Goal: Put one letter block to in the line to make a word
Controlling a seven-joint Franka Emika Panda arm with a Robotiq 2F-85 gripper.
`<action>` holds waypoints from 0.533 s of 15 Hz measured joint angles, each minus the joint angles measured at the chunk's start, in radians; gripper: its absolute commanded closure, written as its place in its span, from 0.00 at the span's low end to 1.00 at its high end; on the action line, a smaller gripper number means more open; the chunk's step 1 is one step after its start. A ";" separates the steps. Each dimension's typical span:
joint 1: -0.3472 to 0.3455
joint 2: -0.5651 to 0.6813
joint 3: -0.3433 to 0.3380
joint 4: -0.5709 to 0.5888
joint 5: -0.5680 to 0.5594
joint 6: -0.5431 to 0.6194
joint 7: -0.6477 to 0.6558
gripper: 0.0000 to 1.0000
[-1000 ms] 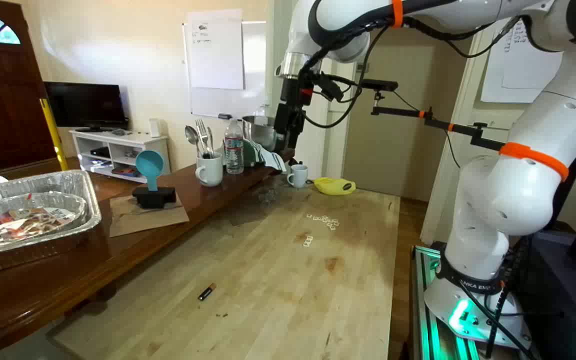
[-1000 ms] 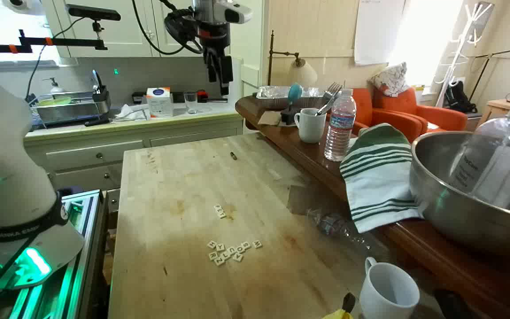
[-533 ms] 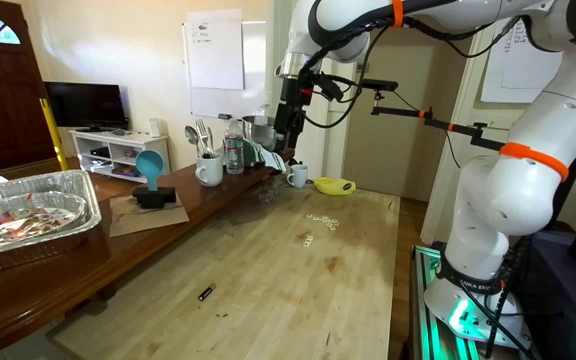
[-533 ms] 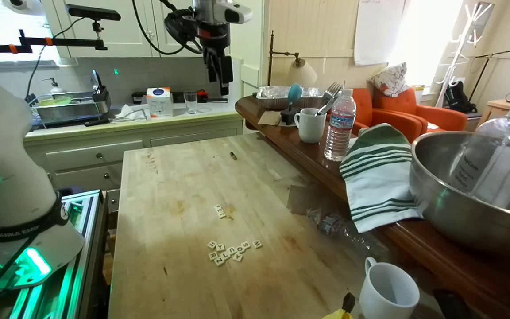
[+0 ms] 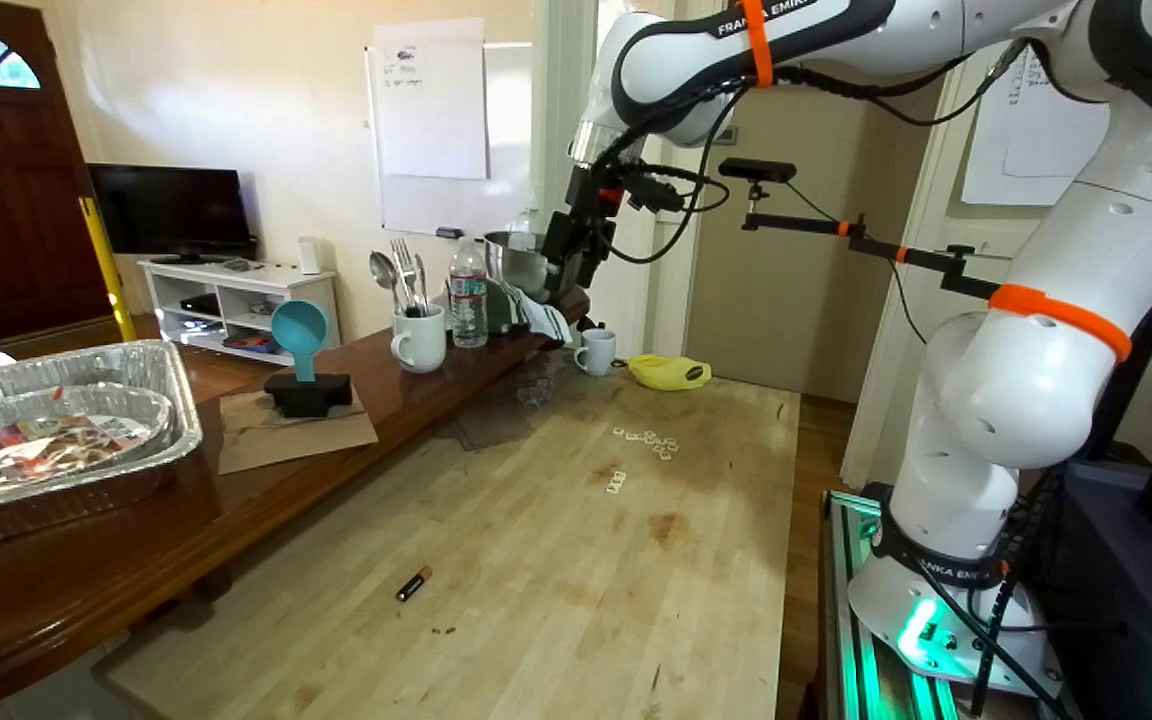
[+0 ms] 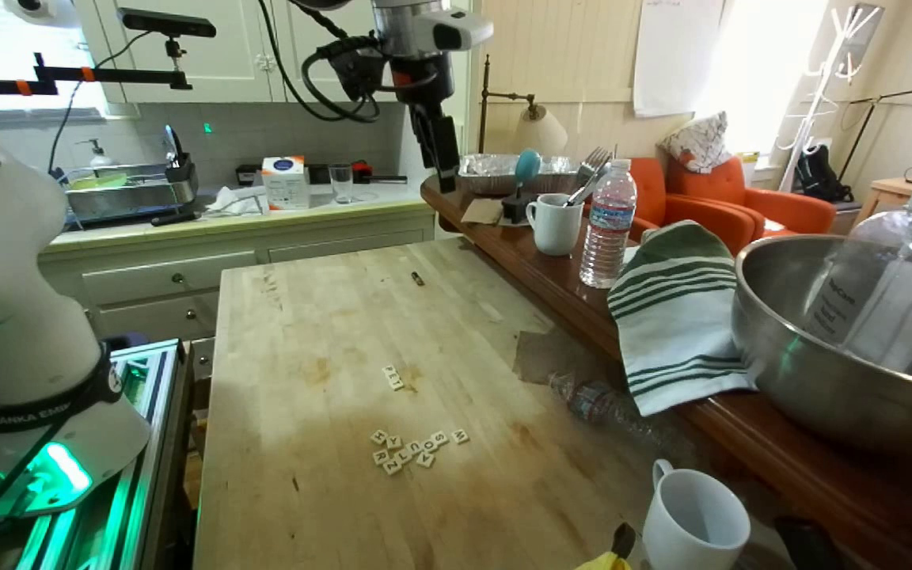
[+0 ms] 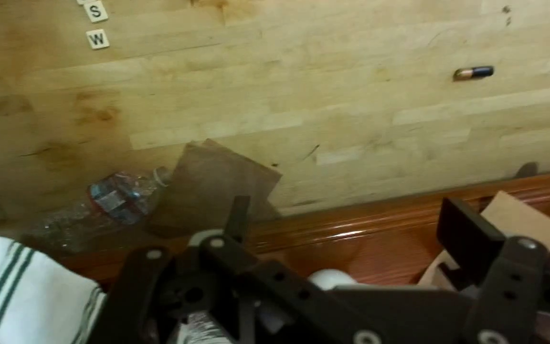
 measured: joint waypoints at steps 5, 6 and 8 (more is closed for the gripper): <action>-0.055 0.051 -0.060 -0.044 -0.029 0.068 -0.046 0.00; -0.060 0.056 -0.068 -0.055 -0.032 0.069 -0.061 0.00; -0.066 0.065 -0.083 -0.079 -0.037 0.069 -0.093 0.00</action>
